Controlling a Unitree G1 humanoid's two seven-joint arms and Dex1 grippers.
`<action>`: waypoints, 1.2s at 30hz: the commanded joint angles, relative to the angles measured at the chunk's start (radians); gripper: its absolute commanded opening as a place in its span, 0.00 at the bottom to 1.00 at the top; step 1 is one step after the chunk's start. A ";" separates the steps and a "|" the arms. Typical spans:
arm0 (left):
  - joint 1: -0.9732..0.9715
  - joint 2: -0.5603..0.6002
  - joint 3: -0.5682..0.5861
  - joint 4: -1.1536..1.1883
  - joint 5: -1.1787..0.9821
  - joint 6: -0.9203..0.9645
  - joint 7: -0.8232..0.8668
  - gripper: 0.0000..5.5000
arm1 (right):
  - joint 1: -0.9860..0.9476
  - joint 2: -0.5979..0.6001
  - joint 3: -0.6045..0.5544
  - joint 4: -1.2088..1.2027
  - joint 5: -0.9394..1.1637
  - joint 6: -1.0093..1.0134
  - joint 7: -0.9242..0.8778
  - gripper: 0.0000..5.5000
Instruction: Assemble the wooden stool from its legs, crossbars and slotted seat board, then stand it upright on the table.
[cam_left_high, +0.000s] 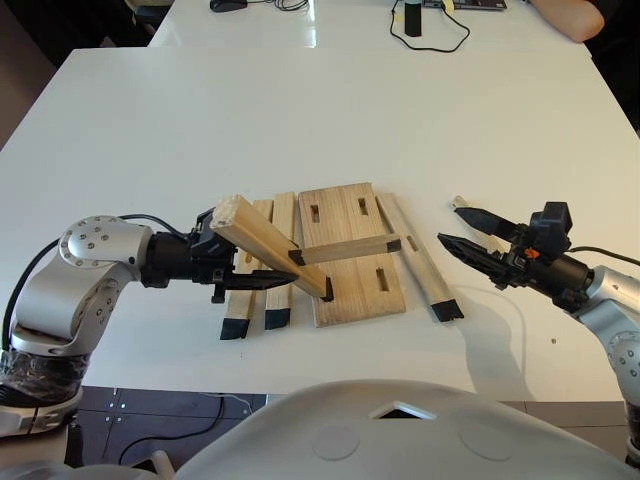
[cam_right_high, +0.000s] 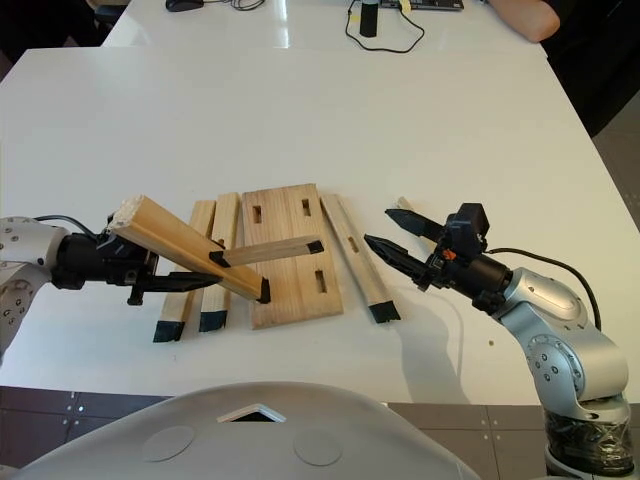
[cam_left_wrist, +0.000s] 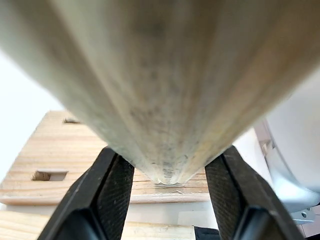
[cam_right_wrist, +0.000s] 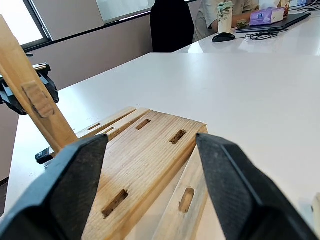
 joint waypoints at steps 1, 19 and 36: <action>-0.008 0.022 -0.060 0.012 0.124 -0.073 0.001 0.37 | 0.005 0.012 0.013 -0.001 -0.024 -0.021 -0.006 0.59; -0.058 -0.016 -0.273 0.137 0.291 -0.199 0.057 0.37 | -0.016 0.041 0.053 0.030 -0.072 -0.044 -0.022 0.59; -0.109 0.011 -0.240 0.112 0.300 -0.170 0.142 0.57 | 0.001 0.082 0.067 0.067 -0.112 -0.084 -0.042 0.59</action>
